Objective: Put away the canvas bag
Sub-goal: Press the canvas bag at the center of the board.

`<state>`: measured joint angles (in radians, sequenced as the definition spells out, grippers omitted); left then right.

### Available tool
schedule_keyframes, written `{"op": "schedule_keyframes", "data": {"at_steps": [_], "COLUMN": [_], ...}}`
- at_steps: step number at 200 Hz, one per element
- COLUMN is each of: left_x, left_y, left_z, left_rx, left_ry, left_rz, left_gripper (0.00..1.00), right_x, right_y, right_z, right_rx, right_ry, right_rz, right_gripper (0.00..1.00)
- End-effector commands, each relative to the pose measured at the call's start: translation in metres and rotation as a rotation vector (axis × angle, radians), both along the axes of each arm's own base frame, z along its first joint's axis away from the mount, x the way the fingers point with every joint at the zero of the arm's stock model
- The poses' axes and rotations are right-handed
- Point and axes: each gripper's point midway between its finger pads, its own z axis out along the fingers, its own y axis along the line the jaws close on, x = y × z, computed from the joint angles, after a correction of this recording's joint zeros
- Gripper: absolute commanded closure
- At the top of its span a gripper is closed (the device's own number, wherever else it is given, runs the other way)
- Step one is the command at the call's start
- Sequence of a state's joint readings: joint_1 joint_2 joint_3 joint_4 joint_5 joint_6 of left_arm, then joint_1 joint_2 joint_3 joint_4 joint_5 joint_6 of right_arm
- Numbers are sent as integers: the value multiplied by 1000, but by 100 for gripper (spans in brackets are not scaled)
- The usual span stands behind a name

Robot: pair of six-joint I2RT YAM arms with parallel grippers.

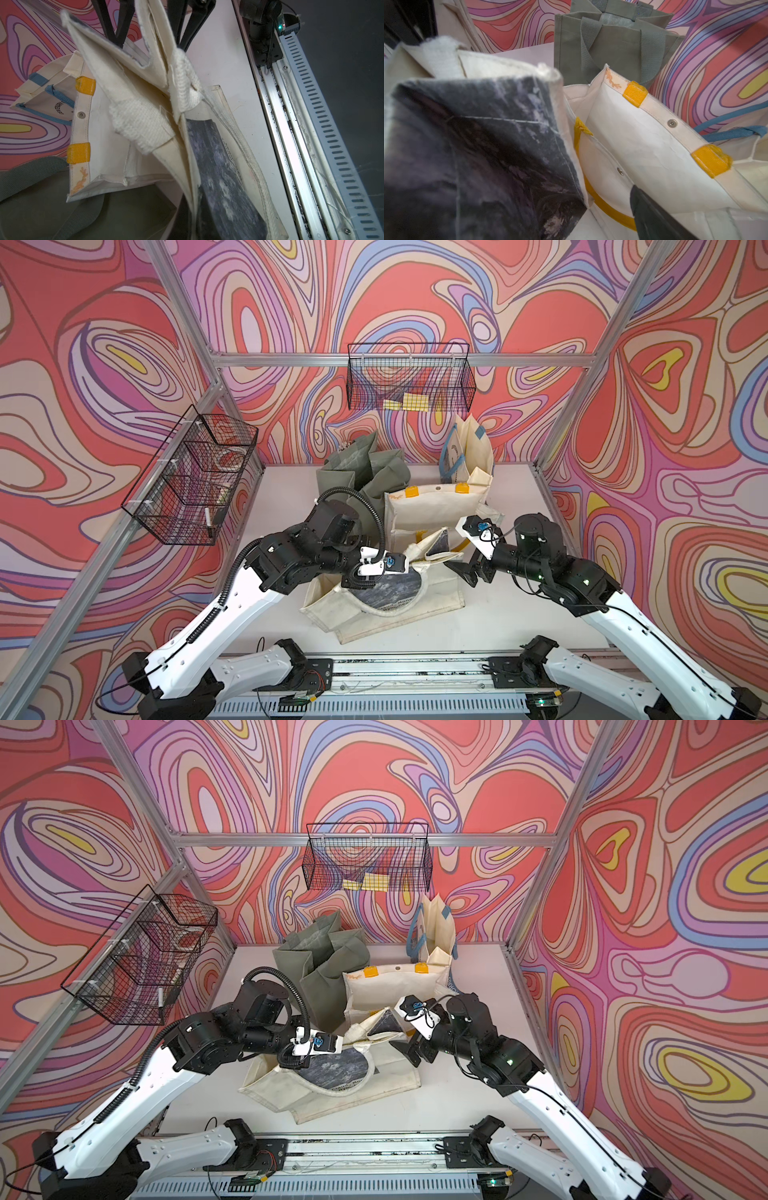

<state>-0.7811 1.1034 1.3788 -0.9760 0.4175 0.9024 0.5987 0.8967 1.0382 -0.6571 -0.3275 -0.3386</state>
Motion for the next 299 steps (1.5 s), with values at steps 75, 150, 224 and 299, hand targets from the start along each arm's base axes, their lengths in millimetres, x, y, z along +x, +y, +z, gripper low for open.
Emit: {"op": "schedule_keyframes", "data": {"at_steps": [75, 150, 224, 299], "left_x": [3, 16, 11, 12], "left_y": [-11, -7, -18, -55], "left_z": [19, 28, 64, 80], "left_rx": [-32, -87, -219, -269], "left_ry": [-92, -78, 98, 306], "left_rz": [-84, -1, 86, 205], "left_gripper": [100, 100, 43, 21], "right_x": [-19, -20, 1, 8], "right_y": [39, 31, 32, 38], "right_z": [15, 7, 18, 37], "right_rx": [139, 174, 246, 273], "right_ry": [108, 65, 59, 106], "right_rz": [248, 202, 94, 82], "right_gripper": [7, 70, 100, 100]}}
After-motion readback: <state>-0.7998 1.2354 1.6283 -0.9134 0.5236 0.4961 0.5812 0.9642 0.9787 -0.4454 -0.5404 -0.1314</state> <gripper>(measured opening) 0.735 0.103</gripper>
